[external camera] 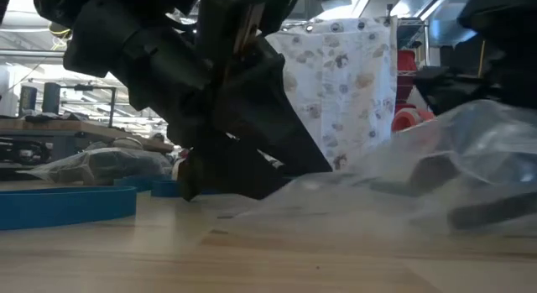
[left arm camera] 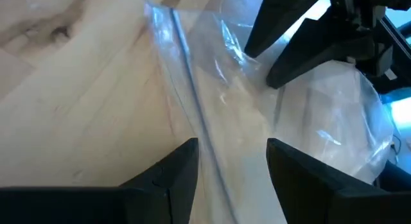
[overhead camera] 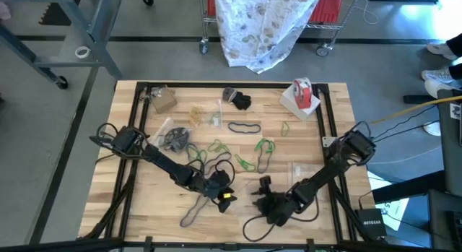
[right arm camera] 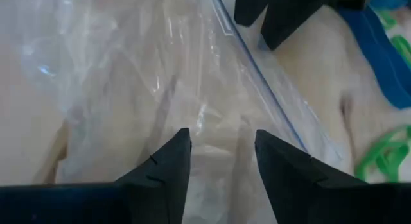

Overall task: Sort rubber bands
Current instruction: Open the transparent zip bag

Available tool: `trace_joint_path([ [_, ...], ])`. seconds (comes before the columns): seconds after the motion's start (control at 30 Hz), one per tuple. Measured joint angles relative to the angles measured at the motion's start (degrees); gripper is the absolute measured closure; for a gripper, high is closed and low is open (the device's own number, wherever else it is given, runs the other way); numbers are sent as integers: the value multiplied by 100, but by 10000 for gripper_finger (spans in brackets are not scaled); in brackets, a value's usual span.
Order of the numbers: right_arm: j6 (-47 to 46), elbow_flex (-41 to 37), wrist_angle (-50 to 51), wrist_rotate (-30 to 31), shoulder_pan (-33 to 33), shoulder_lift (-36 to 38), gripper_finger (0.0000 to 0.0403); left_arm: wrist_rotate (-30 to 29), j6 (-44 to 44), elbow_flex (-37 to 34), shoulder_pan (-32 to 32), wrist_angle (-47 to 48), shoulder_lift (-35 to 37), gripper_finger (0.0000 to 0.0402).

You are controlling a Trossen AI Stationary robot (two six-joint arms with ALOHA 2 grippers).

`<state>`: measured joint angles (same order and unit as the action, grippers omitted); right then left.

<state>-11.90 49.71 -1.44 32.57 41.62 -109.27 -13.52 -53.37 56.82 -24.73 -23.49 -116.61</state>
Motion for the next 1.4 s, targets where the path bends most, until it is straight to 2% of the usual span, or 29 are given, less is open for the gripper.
trace_joint_path([
  [0.33,127,-15,-212,-120,-152,-12,233,-32,-25,3,50,163,15,227],
  [0.47,-28,-17,-209,-129,-155,-14,233,515,175,-8,55,-235,8,239],
  [0.67,-38,-20,-211,-152,-155,-16,233,610,326,-17,50,-269,151,261],
  [0.77,-56,-22,-220,-157,-155,-18,233,592,352,-13,55,-252,163,268],
  [0.97,-131,-22,-218,-164,-155,-18,233,297,329,-6,91,492,165,270],
  [1.23,-132,-27,-345,-93,-152,-26,233,279,632,-9,87,336,126,272],
  [1.3,-132,-28,-368,-67,-152,-29,233,232,744,-9,87,353,126,283],
  [1.4,-137,-33,-432,-59,-153,-33,233,-1,871,-9,87,369,126,325],
])
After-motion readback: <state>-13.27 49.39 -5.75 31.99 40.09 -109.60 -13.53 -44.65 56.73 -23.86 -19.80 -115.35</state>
